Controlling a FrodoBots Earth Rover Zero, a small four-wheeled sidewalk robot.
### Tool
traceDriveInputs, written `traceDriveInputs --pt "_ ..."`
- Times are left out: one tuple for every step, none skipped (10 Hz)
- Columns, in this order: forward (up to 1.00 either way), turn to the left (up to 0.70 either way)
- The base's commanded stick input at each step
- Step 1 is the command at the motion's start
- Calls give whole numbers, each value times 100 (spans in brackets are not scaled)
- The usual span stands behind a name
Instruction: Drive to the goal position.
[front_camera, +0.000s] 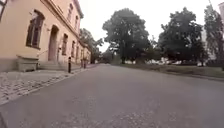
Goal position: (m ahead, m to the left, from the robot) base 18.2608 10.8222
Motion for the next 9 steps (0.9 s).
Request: traceDriveInputs --pt "70 0" --pt "70 0" --pt "70 0" --pt "70 0" --pt "70 0" --pt "70 0" --pt "70 -24" --pt "70 -35" --pt "70 -35"
